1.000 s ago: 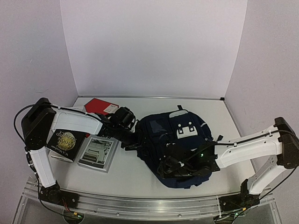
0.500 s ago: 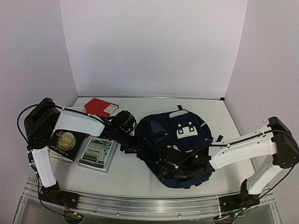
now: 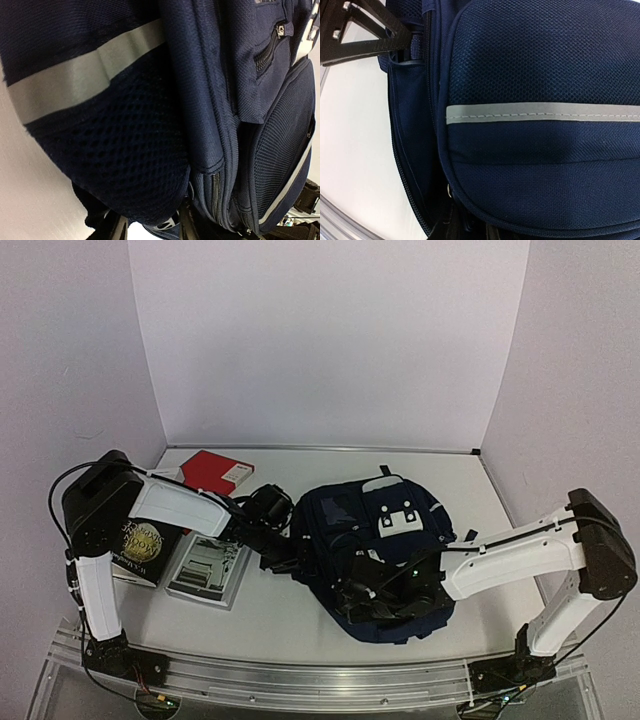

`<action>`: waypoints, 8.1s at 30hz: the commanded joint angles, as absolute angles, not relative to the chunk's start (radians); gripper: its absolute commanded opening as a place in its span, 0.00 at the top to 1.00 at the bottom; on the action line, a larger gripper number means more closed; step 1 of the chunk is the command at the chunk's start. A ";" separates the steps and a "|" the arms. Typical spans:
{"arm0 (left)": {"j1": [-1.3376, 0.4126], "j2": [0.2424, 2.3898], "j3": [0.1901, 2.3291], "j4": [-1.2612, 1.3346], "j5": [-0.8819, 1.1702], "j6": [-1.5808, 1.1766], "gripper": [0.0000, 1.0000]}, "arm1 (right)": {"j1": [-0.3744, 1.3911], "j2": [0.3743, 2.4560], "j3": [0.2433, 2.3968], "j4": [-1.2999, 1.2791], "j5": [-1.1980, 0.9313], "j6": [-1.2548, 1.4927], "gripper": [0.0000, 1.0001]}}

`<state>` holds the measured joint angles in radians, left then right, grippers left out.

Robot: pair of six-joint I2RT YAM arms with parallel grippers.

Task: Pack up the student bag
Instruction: Unzip the student bag at the center of the board.

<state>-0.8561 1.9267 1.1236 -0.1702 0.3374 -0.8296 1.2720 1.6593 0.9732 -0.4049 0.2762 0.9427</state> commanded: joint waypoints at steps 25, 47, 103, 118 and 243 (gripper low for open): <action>-0.597 2.011 1.266 -0.099 0.315 -0.572 1.00 | 1.247 1.618 0.956 -0.397 0.240 0.946 1.00; -0.547 1.905 1.359 -0.175 0.319 -0.578 0.36 | 1.126 1.605 0.912 -0.204 0.169 0.901 1.00; -0.497 1.899 1.292 -0.212 0.366 -0.611 0.37 | 1.021 1.513 0.858 -0.224 0.246 0.867 1.00; -0.750 1.838 1.116 -0.116 0.316 -0.878 0.28 | 1.022 1.592 0.908 -0.189 0.219 0.827 1.00; -0.649 1.822 1.111 0.091 0.318 -0.774 1.00 | 1.017 1.868 1.289 -0.253 -0.142 0.591 1.00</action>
<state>-0.5787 1.8603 1.0920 -0.0163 0.2547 -0.7492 1.0020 1.8317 1.1840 -0.4230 -0.0005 0.5777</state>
